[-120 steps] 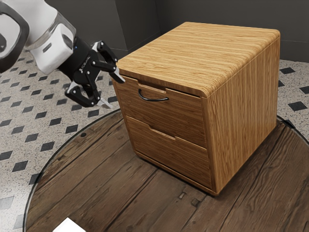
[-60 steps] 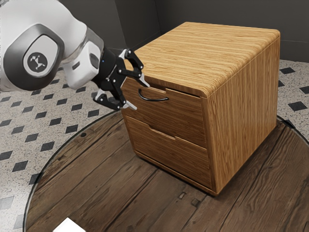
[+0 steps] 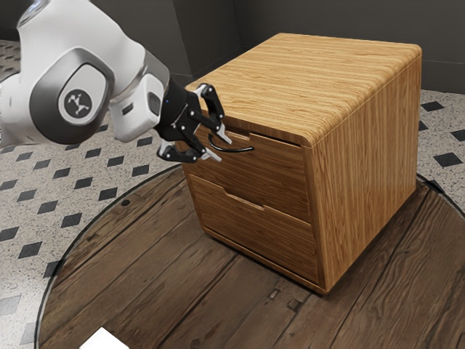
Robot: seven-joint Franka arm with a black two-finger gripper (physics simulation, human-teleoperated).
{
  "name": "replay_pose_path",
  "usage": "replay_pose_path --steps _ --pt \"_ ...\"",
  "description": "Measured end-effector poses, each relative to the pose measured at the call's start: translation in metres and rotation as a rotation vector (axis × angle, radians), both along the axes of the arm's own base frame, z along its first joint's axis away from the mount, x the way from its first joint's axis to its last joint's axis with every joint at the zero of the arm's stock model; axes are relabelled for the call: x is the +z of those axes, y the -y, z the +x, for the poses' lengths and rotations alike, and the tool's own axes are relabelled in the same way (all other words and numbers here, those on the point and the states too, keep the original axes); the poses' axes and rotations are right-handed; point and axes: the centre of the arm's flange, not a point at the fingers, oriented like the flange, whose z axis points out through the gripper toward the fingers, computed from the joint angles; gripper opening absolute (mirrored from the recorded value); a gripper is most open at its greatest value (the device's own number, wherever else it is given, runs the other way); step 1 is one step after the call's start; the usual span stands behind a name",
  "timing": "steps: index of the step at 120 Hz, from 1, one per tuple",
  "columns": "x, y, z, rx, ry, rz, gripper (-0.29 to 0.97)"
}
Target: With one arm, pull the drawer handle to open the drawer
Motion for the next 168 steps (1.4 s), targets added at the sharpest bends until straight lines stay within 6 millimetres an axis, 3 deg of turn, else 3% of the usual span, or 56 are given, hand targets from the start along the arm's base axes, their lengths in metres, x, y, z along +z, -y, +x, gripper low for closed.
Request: replay_pose_path --steps 42,74,168 --pt "-0.006 0.000 0.002 -0.018 0.001 0.007 0.04" --pt "-0.008 -0.001 -0.006 -0.024 0.001 0.005 -0.01" --pt "-0.007 -0.005 -0.060 -0.042 0.016 -0.012 -0.05"
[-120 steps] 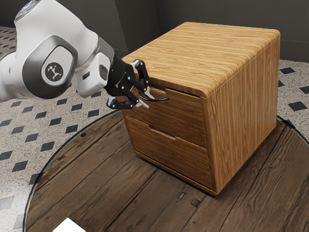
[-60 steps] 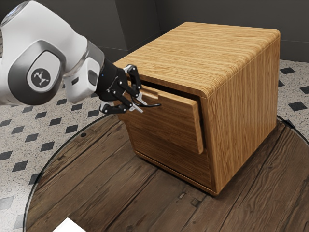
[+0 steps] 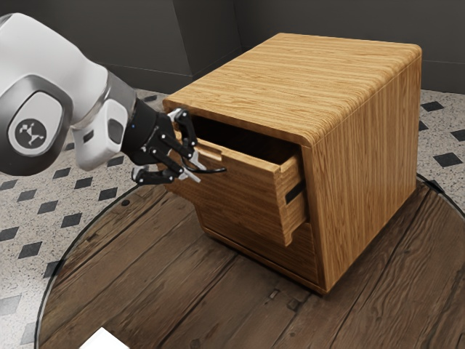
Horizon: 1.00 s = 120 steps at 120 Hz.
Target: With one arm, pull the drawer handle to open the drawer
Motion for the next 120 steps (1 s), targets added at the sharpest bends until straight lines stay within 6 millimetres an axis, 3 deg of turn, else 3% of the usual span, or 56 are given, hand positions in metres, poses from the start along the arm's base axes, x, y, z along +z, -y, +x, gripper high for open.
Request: replay_pose_path --steps 44,120 --pt "-0.006 -0.001 -0.023 -0.007 -0.003 -0.001 -0.03" --pt "0.001 -0.006 -0.064 -0.013 0.033 -0.010 -0.06"
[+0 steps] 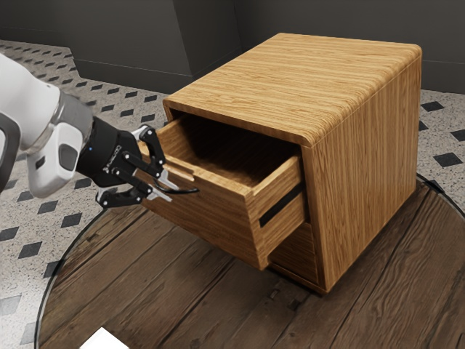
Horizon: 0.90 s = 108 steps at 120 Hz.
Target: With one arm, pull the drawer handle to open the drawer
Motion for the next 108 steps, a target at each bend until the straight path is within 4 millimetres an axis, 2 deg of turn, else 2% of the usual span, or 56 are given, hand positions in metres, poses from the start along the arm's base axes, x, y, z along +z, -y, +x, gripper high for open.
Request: replay_pose_path --steps 42,108 --pt "-0.001 -0.002 -0.013 -0.002 0.002 0.001 -0.02" --pt "-0.003 -0.004 -0.036 -0.009 0.012 0.012 -0.07"
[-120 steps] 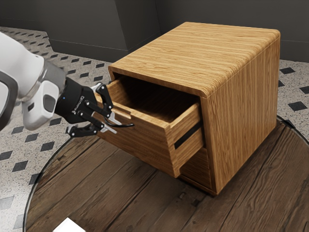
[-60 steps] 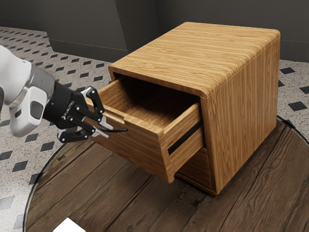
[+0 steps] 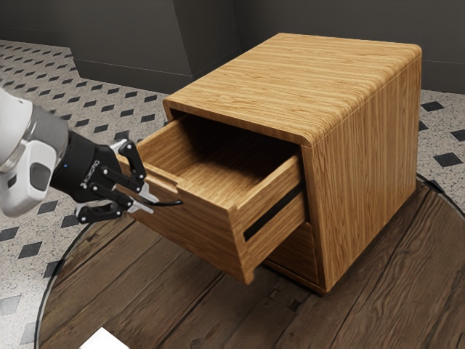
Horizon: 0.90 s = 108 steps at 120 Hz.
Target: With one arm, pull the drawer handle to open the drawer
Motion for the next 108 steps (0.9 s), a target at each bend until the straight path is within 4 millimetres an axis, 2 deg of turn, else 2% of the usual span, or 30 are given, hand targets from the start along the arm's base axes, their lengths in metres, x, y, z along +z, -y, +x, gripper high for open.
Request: replay_pose_path --steps 62,108 --pt "0.002 -0.006 -0.023 0.008 0.013 0.007 -0.07" --pt "0.011 -0.011 -0.050 0.012 0.026 0.009 -0.06"
